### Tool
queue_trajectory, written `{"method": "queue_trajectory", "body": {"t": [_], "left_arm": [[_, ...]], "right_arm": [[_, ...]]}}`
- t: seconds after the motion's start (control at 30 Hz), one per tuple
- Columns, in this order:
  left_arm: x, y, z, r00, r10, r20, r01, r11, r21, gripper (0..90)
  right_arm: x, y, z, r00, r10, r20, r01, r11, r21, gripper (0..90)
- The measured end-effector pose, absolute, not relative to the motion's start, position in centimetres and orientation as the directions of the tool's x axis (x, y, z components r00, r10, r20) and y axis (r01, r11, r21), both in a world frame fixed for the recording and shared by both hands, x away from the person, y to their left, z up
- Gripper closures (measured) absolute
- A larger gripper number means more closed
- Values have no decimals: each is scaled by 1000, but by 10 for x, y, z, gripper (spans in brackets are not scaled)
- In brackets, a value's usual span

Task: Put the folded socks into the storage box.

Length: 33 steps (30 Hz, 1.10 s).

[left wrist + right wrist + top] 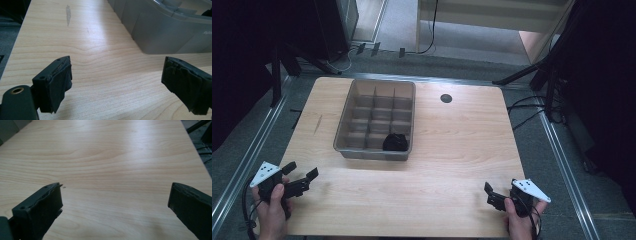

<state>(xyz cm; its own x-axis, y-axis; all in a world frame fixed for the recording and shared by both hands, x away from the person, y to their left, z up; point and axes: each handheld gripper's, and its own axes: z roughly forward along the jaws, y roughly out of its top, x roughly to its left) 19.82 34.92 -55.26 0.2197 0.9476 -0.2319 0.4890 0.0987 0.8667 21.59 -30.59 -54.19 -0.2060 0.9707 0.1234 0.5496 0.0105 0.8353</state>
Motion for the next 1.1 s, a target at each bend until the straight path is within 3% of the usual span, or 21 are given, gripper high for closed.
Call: {"method": "queue_trajectory", "body": {"t": [0.47,0.67,1.1], "left_arm": [[198,349,-552,207,950,-233,495,103,863,95],[200,350,-553,204,950,-237,496,109,862,95],[203,351,-553,187,953,-239,495,119,861,95]], "right_arm": [[204,-338,-545,-139,980,141,546,-43,837,0],[197,-349,-547,-116,972,206,529,-115,841,0],[201,-343,-548,-147,969,199,525,-94,846,0]]}}
